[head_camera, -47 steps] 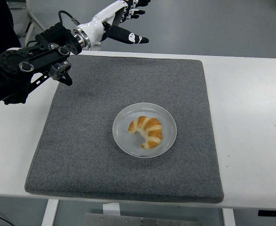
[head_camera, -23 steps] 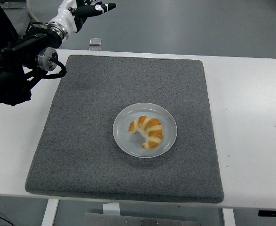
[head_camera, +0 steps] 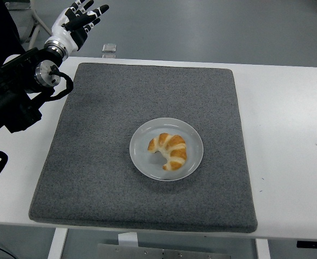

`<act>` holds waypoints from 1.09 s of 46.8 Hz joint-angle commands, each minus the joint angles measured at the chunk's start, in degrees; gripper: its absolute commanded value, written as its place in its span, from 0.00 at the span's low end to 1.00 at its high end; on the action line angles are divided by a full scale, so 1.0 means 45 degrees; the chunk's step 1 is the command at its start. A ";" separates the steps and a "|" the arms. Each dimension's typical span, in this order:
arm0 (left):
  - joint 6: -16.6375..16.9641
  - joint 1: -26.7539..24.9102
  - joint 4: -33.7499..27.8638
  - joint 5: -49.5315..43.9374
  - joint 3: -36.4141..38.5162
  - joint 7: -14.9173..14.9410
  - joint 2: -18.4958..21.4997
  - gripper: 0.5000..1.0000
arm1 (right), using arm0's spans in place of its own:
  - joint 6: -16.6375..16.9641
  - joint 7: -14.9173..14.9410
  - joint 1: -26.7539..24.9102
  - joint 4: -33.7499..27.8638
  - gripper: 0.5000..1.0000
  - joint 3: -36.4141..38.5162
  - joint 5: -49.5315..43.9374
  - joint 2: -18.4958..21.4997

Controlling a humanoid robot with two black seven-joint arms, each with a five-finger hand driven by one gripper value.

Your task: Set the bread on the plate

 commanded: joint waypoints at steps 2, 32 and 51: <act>-0.0135 0.0342 0.0410 -0.0086 -0.0928 -0.0003 -0.0253 0.99 | 0.0000 0.0002 0.0012 0.0004 0.86 0.0000 -0.0001 0.0000; -0.0447 0.1066 0.0430 0.0089 -0.2434 -0.0198 -0.0585 0.99 | 0.0000 0.0002 -0.0008 -0.0015 0.86 0.0000 -0.0001 0.0000; -0.0408 0.1320 0.0469 0.0128 -0.2356 -0.0257 -0.0741 0.99 | 0.0058 0.0002 -0.0008 0.0004 0.86 -0.0019 0.0097 0.0000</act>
